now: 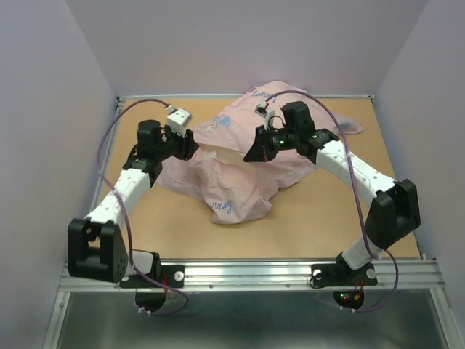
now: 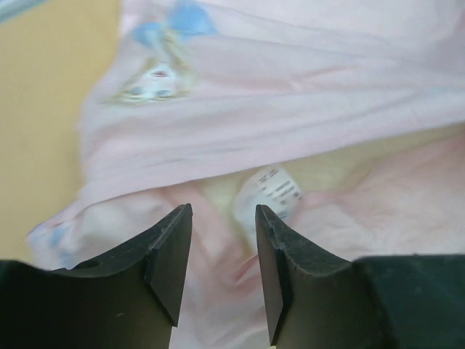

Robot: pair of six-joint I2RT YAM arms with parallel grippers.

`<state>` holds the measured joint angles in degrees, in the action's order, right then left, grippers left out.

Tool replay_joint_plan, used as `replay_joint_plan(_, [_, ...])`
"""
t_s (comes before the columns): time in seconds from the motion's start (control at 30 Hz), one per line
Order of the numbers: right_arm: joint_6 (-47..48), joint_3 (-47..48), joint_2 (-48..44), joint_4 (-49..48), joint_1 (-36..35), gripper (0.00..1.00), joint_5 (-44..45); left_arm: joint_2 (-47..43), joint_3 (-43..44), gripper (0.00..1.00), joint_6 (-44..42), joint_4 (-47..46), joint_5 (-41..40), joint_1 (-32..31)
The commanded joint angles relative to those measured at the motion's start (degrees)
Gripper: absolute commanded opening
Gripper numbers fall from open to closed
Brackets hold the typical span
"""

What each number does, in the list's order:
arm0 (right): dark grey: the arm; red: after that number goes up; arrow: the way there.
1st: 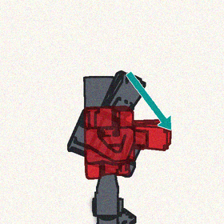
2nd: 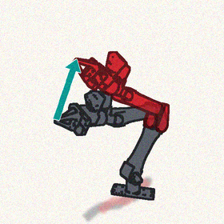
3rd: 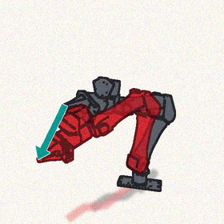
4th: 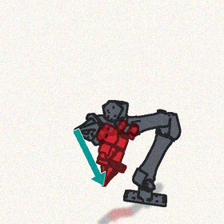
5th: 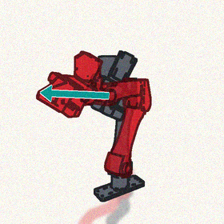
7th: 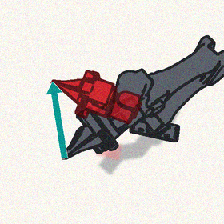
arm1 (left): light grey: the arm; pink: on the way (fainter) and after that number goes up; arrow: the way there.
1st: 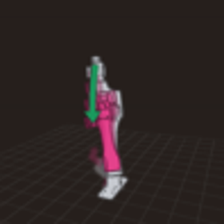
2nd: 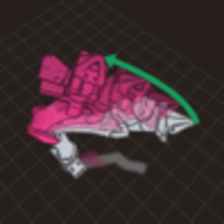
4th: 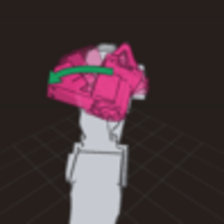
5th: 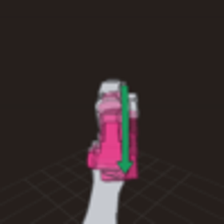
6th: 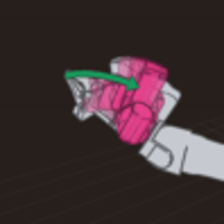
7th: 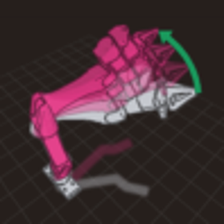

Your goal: Put the pillow into the pillowcase

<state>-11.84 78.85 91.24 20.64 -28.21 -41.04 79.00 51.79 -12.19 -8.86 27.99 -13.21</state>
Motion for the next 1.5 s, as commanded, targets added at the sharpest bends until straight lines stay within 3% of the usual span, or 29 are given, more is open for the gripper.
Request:
replay_joint_plan(0.0, [-0.21,-3.00,1.30,-2.10,-1.15,0.01,-8.88,-13.42,2.62,0.52,4.63,7.25,4.45,3.54])
replay_joint_plan(0.1, [-1.43,-2.04,4.19,-3.50,-2.38,0.01,-10.37,-15.80,1.48,0.53,3.14,19.54,3.48,4.33])
replay_joint_plan(0.17, [-2.84,-0.64,6.13,-4.73,-3.26,0.01,-10.82,-14.50,-0.19,0.53,3.74,22.04,3.39,4.25])
replay_joint_plan(0.27, [-3.19,0.86,7.54,-5.09,-4.49,0.01,-11.00,-10.20,-2.74,0.50,5.15,22.66,4.17,4.25])
replay_joint_plan(0.4, [-3.89,2.01,8.60,-5.00,-4.84,0.00,-11.96,2.87,-1.44,0.40,11.03,17.41,8.13,4.25])
replay_joint_plan(0.5, [-4.60,1.92,8.87,-4.82,-4.93,0.01,-13.19,12.44,3.83,0.34,15.17,9.50,10.07,3.64])
replay_joint_plan(0.67, [-6.09,2.10,7.46,-4.82,-4.93,0.00,-13.37,28.46,21.58,0.26,23.33,0.27,16.63,2.05])
replay_joint_plan(0.73, [-7.15,2.19,7.37,-4.91,-4.93,0.01,-13.63,30.59,27.36,0.26,26.58,-5.86,18.85,1.35])
replay_joint_plan(0.83, [-7.94,2.97,8.77,-5.18,-5.89,0.01,-11.45,34.11,36.06,0.26,29.67,-6.70,21.22,0.38])
replay_joint_plan(0.97, [-9.69,7.89,13.34,-5.18,-6.16,0.01,-8.54,32.55,40.59,0.26,27.93,-0.12,25.80,1.34])
replay_joint_plan(1.2, [-10.31,11.85,11.42,-5.44,-4.93,0.01,-1.34,20.33,24.52,0.26,21.76,4.29,26.33,1.52])
replay_joint_plan(1.37, [-11.27,10.98,8.96,-5.53,-1.60,0.01,5.60,14.17,15.46,0.40,24.92,5.60,17.56,2.14])
replay_joint_plan(1.47, [-13.03,9.05,8.43,-5.61,0.43,0.01,7.11,8.38,10.46,0.49,28.17,4.83,6.51,2.84])
